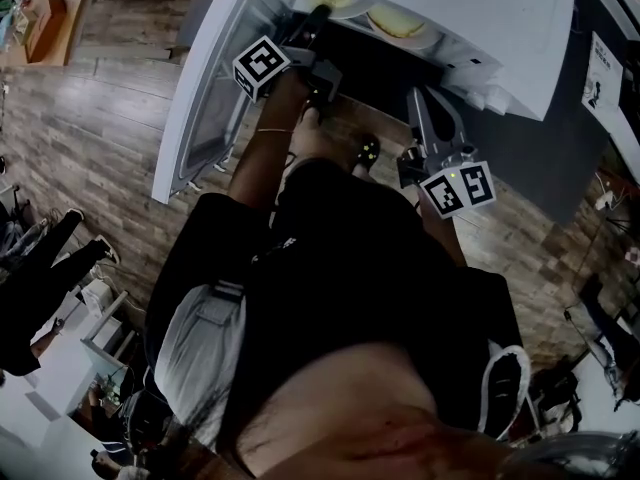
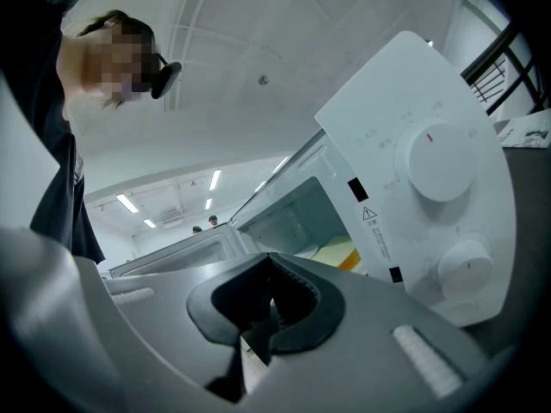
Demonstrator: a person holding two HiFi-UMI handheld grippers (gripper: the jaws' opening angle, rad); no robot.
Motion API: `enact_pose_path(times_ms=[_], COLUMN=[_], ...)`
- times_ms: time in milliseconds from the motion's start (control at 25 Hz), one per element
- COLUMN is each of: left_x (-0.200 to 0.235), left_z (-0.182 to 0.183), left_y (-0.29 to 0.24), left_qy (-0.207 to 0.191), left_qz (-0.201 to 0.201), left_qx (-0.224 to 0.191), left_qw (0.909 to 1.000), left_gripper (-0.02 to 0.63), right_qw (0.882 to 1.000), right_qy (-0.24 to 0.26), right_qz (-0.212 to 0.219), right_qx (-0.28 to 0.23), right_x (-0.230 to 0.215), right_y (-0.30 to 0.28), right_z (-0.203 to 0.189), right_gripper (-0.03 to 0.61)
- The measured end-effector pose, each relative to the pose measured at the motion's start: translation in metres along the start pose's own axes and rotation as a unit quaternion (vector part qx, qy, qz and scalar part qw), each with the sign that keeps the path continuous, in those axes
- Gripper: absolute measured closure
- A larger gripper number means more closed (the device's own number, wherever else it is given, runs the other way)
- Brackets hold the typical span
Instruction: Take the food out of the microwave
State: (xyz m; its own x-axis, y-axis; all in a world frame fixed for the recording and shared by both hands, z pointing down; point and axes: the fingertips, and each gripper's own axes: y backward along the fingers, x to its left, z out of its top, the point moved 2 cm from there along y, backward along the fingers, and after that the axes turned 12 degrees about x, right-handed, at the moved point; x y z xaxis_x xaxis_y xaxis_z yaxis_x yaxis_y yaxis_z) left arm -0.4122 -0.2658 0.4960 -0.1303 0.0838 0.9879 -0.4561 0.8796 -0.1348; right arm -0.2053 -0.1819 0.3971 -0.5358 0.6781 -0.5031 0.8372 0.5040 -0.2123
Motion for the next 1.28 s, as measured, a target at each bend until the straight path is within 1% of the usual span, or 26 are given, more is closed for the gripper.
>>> enact_pose_path(times_ms=[120, 200, 400, 440, 480, 600, 720, 840, 1000, 1280], left_x=[0.001, 0.001, 0.006, 0.007, 0.008, 0.011, 0.012, 0.011, 0.008, 0.0], left_z=[0.003, 0.005, 0.006, 0.006, 0.006, 0.006, 0.004, 0.003, 0.003, -0.007], left_y=[-0.002, -0.004, -0.007, -0.007, -0.007, -0.006, -0.004, -0.002, 0.0, 0.002], left_qy=[0.033, 0.044, 0.05, 0.054, 0.056, 0.062, 0.075, 0.076, 0.076, 0.077], left_qz=[-0.022, -0.033, -0.025, -0.025, -0.025, -0.022, -0.018, -0.013, -0.019, -0.032], left_qx=[-0.01, -0.015, -0.022, -0.025, -0.027, -0.033, -0.04, -0.042, -0.044, -0.031], left_qw=[0.9992, 0.9984, 0.9982, 0.9979, 0.9977, 0.9973, 0.9962, 0.9962, 0.996, 0.996], left_gripper=[0.522, 0.522, 0.525, 0.532, 0.566, 0.575, 0.583, 0.588, 0.595, 0.598], right_qw=[1.0, 1.0, 1.0, 1.0, 1.0, 1.0, 1.0, 1.0, 1.0, 1.0], right_qy=[0.0, 0.0, -0.003, -0.003, -0.004, -0.004, -0.002, -0.003, -0.002, 0.008], right_qz=[-0.001, -0.003, -0.008, -0.009, -0.01, -0.011, -0.013, -0.013, -0.013, -0.011], right_qx=[0.0, 0.0, 0.0, 0.0, 0.0, -0.001, -0.002, -0.002, -0.003, -0.011], right_x=[0.0, 0.0, -0.002, -0.002, -0.003, -0.004, -0.004, -0.005, -0.006, -0.004], right_y=[-0.001, -0.001, 0.0, 0.001, 0.001, 0.001, 0.002, 0.002, 0.004, 0.005], right_z=[0.001, 0.0, 0.0, 0.0, 0.0, 0.0, 0.0, 0.0, 0.001, 0.004], right_gripper=[0.578, 0.578, 0.578, 0.578, 0.578, 0.578, 0.58, 0.578, 0.578, 0.578])
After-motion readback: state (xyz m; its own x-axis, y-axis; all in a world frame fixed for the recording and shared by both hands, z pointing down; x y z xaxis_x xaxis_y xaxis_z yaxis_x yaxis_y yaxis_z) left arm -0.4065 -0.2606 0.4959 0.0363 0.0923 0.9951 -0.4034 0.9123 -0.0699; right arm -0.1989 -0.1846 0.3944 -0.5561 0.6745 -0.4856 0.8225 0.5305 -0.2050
